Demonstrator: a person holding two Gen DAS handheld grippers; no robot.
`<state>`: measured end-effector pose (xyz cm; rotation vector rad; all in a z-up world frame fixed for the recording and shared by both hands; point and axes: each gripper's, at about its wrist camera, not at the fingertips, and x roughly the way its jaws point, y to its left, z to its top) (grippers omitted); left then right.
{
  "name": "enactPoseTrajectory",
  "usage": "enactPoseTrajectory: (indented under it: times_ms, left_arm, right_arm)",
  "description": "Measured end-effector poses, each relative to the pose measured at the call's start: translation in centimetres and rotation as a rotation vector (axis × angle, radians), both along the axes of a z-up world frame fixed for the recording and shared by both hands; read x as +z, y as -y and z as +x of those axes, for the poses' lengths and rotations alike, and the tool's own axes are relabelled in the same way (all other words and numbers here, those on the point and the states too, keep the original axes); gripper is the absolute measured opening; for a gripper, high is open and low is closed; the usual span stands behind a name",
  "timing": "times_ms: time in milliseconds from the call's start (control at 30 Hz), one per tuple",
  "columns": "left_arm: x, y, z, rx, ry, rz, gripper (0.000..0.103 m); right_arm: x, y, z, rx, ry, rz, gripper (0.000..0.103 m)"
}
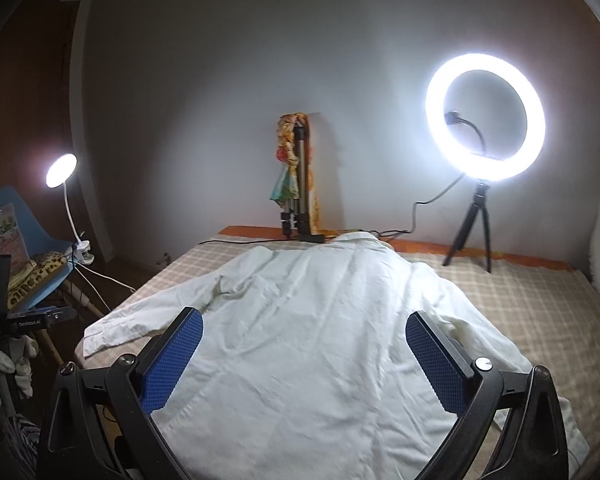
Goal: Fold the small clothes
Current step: 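Move the left tool to the shirt's side edge near the hem and grasp it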
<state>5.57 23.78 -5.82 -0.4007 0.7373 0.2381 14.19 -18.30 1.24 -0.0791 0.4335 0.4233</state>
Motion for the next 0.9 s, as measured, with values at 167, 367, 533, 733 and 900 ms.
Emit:
enactPoseTrajectory:
  times_ms: [167,367,533,733,900]
  left_arm:
    - [-2.0,-5.8,1.5,0.078,-0.051,-0.135,0.065]
    - [-6.6,-11.4,2.0,0.19,-0.125,-0.284,0.058]
    - [-9.6,-13.6,2.0,0.233,-0.161,-0.396,0.053]
    - [-11.8,-14.5,2.7,0.239,-0.186,-0.488,0.044]
    - [-12.8,-14.3,3.7,0.219,-0.183,-0.547,0.044]
  right_arm:
    - [-1.0,-2.8,3.3,0.043,-0.025,0.021,0.101]
    - [-4.0,-4.9,6.3,0.117,-0.193,0.032,0.096]
    - [-5.0,-5.6,7.0,0.133,-0.223,0.008,0.096]
    - [-5.1,-6.4,7.1,0.151,-0.223,-0.007,0.095]
    - [-5.0,-7.3,6.4,0.161,-0.169,-0.066,0.096]
